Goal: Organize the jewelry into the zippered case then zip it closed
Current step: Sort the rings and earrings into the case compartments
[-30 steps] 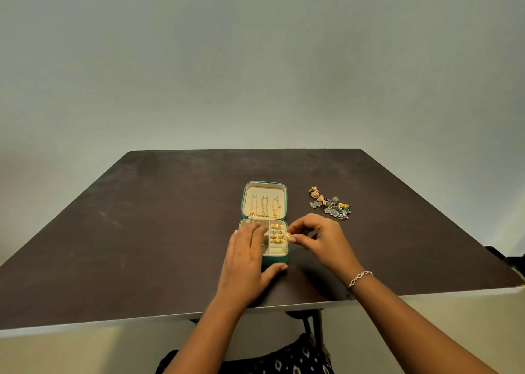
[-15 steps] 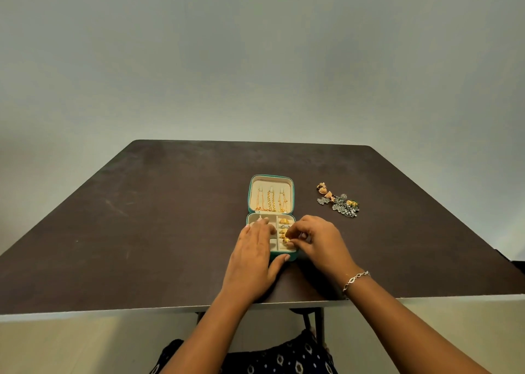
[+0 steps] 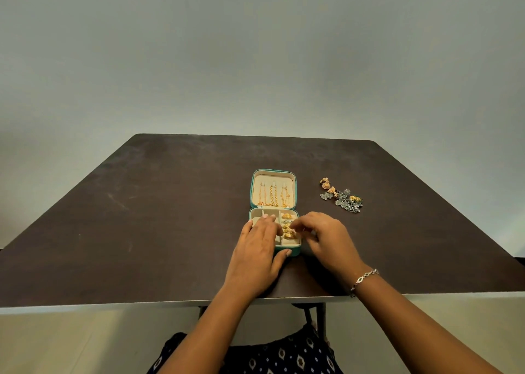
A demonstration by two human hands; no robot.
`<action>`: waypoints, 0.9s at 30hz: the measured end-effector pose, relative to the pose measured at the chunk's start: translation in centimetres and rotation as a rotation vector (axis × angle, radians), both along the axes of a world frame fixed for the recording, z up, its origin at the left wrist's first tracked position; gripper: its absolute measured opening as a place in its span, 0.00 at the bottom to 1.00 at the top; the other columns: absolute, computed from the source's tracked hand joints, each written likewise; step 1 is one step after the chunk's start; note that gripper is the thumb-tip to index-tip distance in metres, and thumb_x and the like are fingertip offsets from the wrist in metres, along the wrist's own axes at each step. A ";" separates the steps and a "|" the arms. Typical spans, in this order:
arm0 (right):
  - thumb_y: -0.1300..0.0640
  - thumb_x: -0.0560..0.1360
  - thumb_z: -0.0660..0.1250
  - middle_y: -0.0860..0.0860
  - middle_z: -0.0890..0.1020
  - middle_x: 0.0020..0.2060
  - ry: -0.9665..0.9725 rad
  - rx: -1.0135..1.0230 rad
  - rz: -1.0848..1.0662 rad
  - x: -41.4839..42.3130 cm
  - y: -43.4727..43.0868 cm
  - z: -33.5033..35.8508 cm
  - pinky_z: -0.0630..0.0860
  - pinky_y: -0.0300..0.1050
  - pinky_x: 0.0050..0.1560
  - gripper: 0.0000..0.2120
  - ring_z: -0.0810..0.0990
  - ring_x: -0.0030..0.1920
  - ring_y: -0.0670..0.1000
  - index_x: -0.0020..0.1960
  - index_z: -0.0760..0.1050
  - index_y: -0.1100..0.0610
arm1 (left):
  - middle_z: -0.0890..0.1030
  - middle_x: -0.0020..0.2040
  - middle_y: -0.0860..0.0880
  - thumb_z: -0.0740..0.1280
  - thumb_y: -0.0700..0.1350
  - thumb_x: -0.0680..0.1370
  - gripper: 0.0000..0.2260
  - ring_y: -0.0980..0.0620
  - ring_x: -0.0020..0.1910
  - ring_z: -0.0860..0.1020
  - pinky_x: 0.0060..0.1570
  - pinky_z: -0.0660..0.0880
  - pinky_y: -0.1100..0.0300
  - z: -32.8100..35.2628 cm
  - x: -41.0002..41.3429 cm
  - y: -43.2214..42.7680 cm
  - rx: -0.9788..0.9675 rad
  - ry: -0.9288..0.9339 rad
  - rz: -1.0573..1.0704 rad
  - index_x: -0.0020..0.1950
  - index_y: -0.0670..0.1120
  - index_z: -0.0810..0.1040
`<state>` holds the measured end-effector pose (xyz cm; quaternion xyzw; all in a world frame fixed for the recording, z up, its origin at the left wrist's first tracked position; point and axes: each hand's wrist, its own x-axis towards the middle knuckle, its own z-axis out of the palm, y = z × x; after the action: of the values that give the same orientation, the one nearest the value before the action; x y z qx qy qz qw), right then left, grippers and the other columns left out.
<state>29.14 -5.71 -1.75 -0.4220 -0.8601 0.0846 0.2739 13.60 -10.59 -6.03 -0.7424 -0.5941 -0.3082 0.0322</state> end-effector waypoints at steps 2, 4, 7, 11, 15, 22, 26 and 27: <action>0.68 0.70 0.64 0.53 0.82 0.44 -0.002 0.067 0.049 0.6 -0.1 -0.4 0.77 0.49 0.42 0.12 0.79 0.46 0.54 0.48 0.81 0.57 | 0.67 0.70 0.49 0.60 0.54 0.78 0.16 0.53 0.73 0.60 0.71 0.45 0.61 0.0 0.0 0.0 0.002 -0.001 -0.004 0.61 0.48 0.69; 0.68 0.67 0.62 0.53 0.81 0.43 -0.030 0.117 0.078 1.0 -0.3 -0.8 0.78 0.48 0.37 0.14 0.80 0.43 0.54 0.47 0.82 0.56 | 0.67 0.70 0.49 0.59 0.55 0.78 0.17 0.53 0.73 0.61 0.70 0.45 0.60 0.0 0.0 0.0 -0.007 0.014 0.000 0.63 0.49 0.69; 0.67 0.66 0.59 0.53 0.81 0.43 -0.035 0.120 0.082 1.0 -0.5 -1.1 0.78 0.44 0.36 0.16 0.80 0.43 0.53 0.47 0.82 0.56 | 0.70 0.69 0.49 0.56 0.56 0.77 0.18 0.51 0.71 0.64 0.70 0.48 0.58 0.2 0.0 -0.1 0.001 0.031 0.002 0.62 0.49 0.70; 0.67 0.66 0.58 0.53 0.80 0.43 -0.011 0.107 0.085 1.0 -0.5 -1.2 0.75 0.40 0.37 0.17 0.80 0.42 0.52 0.46 0.82 0.56 | 0.68 0.70 0.50 0.60 0.52 0.78 0.14 0.53 0.72 0.61 0.70 0.44 0.60 0.1 -0.1 -0.1 0.008 0.018 -0.009 0.61 0.49 0.70; 0.67 0.66 0.58 0.54 0.80 0.45 -0.012 0.111 0.089 1.1 -0.5 -1.4 0.78 0.42 0.37 0.17 0.80 0.43 0.53 0.47 0.82 0.57 | 0.66 0.71 0.51 0.58 0.54 0.78 0.14 0.53 0.73 0.60 0.71 0.45 0.59 -0.1 -0.2 0.0 -0.004 0.027 -0.009 0.61 0.50 0.70; 0.66 0.67 0.55 0.54 0.79 0.47 -0.001 0.101 0.087 1.2 -0.3 -1.9 0.75 0.40 0.38 0.20 0.78 0.45 0.52 0.51 0.81 0.57 | 0.69 0.69 0.50 0.56 0.55 0.77 0.16 0.52 0.71 0.63 0.70 0.48 0.57 -0.3 -0.2 0.2 -0.006 0.047 0.003 0.60 0.49 0.71; 0.66 0.67 0.53 0.54 0.78 0.48 0.053 0.071 0.102 1.3 -0.2 -2.2 0.76 0.41 0.39 0.21 0.78 0.45 0.52 0.53 0.79 0.57 | 0.69 0.68 0.49 0.55 0.56 0.76 0.18 0.52 0.71 0.63 0.71 0.49 0.58 -0.2 -0.2 0.1 -0.001 0.046 0.011 0.60 0.49 0.70; 0.66 0.68 0.53 0.53 0.77 0.48 0.082 0.046 0.095 1.4 -0.1 -2.2 0.76 0.42 0.41 0.22 0.77 0.45 0.51 0.55 0.78 0.57 | 0.69 0.69 0.50 0.56 0.57 0.76 0.18 0.52 0.71 0.63 0.71 0.48 0.58 -0.3 -0.2 0.1 -0.009 0.040 0.010 0.61 0.49 0.70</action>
<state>30.51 -5.76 -3.93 -0.3703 -0.8690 0.0949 0.3143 13.40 -10.52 -6.33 -0.7456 -0.5983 -0.2906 0.0421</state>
